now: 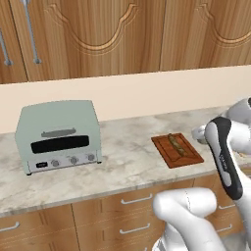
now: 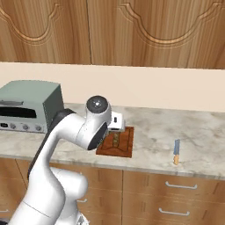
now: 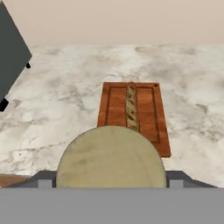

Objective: Retrieve the sausage and cheese from the fridge and place them on the cutting board on the counter.

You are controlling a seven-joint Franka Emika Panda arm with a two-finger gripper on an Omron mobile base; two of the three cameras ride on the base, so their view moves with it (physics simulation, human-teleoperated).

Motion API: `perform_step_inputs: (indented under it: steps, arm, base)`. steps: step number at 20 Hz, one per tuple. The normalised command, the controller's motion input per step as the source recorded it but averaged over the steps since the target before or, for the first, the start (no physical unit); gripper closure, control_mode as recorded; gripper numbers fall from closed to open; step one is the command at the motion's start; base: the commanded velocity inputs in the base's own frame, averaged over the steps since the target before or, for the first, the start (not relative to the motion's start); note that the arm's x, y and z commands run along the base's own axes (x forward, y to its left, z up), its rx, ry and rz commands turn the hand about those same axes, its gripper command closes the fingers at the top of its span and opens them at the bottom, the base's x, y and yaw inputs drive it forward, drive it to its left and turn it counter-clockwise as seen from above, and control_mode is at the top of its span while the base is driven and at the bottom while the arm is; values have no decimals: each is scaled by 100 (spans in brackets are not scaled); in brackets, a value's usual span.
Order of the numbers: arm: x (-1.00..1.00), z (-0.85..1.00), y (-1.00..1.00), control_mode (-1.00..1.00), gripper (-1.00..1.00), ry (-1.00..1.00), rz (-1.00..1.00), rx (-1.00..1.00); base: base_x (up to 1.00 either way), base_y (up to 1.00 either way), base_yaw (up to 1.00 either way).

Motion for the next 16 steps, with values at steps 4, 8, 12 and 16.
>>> perform_step_inputs:
  steps: [4, 8, 12, 16]
  arm:
    - [100, -52, -16, -100, 100, 0, 7, 2]
    - [100, -41, -34, -100, 100, 0, 1, 0]
    - [100, -42, -36, -100, 100, 0, 0, 1]
    - [96, -51, -18, -100, 100, 1, 0, 0]
  base:
    - [0, 0, 0]
    - [0, 0, 0]
    - [0, 0, 0]
    - [0, 0, 0]
